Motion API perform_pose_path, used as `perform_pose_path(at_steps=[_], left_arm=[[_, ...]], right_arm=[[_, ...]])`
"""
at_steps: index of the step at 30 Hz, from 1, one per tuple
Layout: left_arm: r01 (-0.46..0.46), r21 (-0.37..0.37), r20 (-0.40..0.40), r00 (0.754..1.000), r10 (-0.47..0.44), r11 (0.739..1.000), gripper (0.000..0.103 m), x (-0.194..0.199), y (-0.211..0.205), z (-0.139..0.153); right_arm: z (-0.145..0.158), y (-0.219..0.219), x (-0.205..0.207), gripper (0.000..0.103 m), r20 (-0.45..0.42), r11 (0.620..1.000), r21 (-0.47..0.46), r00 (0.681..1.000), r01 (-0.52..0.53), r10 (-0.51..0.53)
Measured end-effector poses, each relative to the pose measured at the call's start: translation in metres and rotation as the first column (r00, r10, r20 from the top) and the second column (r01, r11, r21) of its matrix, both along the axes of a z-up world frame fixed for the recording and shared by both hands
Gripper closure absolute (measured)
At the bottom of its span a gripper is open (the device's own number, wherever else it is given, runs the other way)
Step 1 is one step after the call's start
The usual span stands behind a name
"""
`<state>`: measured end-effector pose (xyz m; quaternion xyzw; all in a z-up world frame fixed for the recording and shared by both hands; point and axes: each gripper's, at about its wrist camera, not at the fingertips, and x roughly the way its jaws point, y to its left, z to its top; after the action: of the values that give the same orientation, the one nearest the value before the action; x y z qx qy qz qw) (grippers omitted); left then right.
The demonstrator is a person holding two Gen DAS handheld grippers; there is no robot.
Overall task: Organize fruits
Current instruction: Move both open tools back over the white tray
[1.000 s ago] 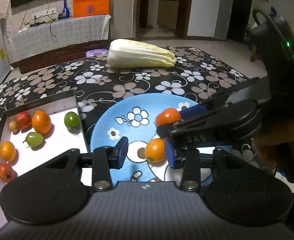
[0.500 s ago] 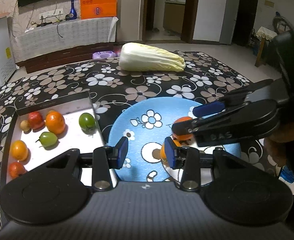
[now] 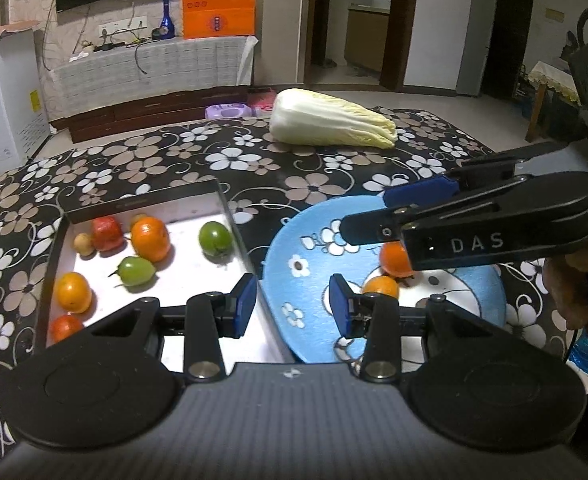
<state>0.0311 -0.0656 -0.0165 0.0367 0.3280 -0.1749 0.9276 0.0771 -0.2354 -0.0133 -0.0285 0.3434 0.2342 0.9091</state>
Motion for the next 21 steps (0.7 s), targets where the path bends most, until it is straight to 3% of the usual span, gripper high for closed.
perform_pose_path(at_steps=[8, 21], left_arm=[[-0.031, 0.016, 0.006, 0.999, 0.031, 0.999, 0.055, -0.006, 0.021, 0.001], [-0.088, 0.040, 0.007, 0.996, 0.088, 0.995, 0.050, -0.011, 0.060, 0.002]], right_arm=[[0.008, 0.034, 0.002, 0.049, 0.046, 0.994, 0.057, 0.995, -0.088, 0.086], [0.000, 0.088, 0.015, 0.049, 0.018, 0.988, 0.061, 0.990, -0.139, 0.138]])
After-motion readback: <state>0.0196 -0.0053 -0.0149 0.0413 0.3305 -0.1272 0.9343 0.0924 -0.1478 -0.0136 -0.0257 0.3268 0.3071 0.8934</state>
